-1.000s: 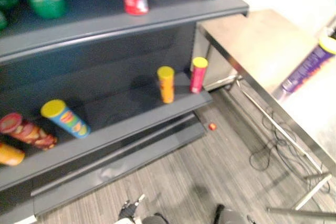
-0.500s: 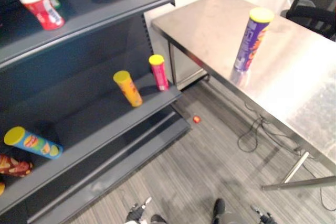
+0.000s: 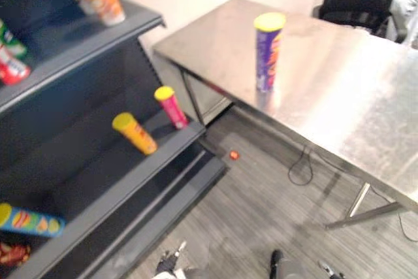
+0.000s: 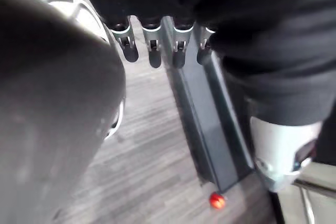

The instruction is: Put the gum and the chips on the shelf.

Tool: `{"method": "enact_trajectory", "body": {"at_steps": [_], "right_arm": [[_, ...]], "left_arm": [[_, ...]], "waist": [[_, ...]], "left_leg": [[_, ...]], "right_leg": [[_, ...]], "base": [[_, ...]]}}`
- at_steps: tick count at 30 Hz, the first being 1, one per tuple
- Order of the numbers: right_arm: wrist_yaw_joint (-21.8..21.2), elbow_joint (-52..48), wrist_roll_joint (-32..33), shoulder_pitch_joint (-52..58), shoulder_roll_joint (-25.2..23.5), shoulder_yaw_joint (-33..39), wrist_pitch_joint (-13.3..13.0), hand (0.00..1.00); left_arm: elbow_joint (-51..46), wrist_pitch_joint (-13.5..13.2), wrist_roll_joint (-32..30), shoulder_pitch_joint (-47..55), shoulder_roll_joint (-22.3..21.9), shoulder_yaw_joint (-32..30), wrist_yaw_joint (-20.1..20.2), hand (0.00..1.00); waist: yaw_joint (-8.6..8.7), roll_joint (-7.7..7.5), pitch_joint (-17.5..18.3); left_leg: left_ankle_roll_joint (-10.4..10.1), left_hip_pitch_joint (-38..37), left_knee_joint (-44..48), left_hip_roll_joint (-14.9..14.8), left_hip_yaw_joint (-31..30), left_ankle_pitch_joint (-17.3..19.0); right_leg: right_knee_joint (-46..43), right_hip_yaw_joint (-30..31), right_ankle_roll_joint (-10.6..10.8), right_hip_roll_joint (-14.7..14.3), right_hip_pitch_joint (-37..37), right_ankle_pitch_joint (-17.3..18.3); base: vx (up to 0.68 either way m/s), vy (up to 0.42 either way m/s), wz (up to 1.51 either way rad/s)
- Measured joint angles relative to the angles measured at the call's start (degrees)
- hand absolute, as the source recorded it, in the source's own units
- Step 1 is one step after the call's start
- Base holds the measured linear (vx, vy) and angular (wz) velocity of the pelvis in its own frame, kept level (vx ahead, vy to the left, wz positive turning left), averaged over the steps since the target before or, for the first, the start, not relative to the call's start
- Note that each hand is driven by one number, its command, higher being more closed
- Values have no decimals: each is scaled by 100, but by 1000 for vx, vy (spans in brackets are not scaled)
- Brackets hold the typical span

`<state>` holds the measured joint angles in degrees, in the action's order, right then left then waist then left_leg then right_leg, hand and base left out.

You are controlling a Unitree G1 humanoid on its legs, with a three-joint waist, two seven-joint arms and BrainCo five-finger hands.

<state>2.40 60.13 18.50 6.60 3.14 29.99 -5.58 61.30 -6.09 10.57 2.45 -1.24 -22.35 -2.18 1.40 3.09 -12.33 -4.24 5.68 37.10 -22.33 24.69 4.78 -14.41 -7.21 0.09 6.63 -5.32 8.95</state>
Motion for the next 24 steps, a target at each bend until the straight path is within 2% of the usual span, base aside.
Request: {"method": "enact_trajectory", "body": {"at_steps": [1,4,5,7,8,9,10,13,14,17,21,24], "right_arm": [[-1,1,17,-41,45,18,-4,0],[-14,-93,16,37,20,42,-4,0],[-20,-145,14,69,31,45,-12,0],[-32,-196,7,66,31,37,-21,0],[-37,-228,3,85,30,9,-22,0],[-44,-254,2,115,33,-5,-23,0],[-61,-257,0,118,-101,-20,-17,0],[-145,-157,-4,102,-428,-2,-11,0],[-167,-81,-5,71,-444,6,-8,0],[-161,70,-50,-73,-404,283,-9,0],[-152,302,-55,-103,-387,530,-10,0],[-104,534,-53,-156,-266,565,-9,0]], "left_arm": [[-17,-5,55,14,-3,32,12,0],[-31,-4,62,48,-13,53,27,0],[-47,-13,63,65,-34,19,30,0],[-58,-14,64,64,-61,-13,28,0],[-55,-14,62,64,-94,-48,26,0],[-52,-14,82,76,-129,-81,27,0],[-57,-14,90,77,-47,-105,28,0],[-15,-43,52,120,136,-106,15,0],[32,-46,45,114,169,-99,12,0],[226,-82,-60,113,163,-16,8,0],[291,-86,-78,117,221,188,11,0],[374,-87,-99,123,245,298,15,0]], "waist": [[-7,0,0],[-52,-3,-3],[-73,-4,0],[-111,2,3],[-150,26,17],[-186,68,45],[-182,-115,148],[-183,-419,341],[-179,-464,414],[-182,-369,512],[-178,-350,539],[-198,-253,583]], "left_leg": [[-34,125,-138,297,-373,245],[-24,147,-919,483,-400,310],[-46,208,-1602,692,-774,271],[-48,200,-2070,853,-1075,157],[-55,154,-2436,984,-1324,-19],[-273,100,-2572,1062,-1516,-237],[-217,28,-2504,1225,-1345,-85],[-86,13,-2401,1442,-922,203],[-55,11,-2409,1485,-821,248],[-4,-97,-2548,1568,-618,319],[0,-387,-2728,1673,-617,318],[-1,-615,-2949,1600,-485,317]], "right_leg": [[23,201,-4,-9,11,39],[30,492,-26,-82,212,114],[2,719,63,-97,241,184],[-36,907,155,-99,234,236],[-132,1084,322,-113,217,305],[-233,1239,471,-145,180,357],[-217,1398,575,3,192,360],[339,1684,797,303,280,107],[487,1715,851,362,280,-17],[876,1764,788,394,278,-505],[983,1849,796,449,354,-636],[1013,1490,754,334,317,-892]], "base": [[98,43,-83],[136,61,-76],[188,197,-69],[181,223,-69],[168,241,-75],[250,360,-83],[155,227,-59],[211,286,-55],[187,258,-53],[116,164,-46],[73,58,-41],[-1,-2,-52]]}}
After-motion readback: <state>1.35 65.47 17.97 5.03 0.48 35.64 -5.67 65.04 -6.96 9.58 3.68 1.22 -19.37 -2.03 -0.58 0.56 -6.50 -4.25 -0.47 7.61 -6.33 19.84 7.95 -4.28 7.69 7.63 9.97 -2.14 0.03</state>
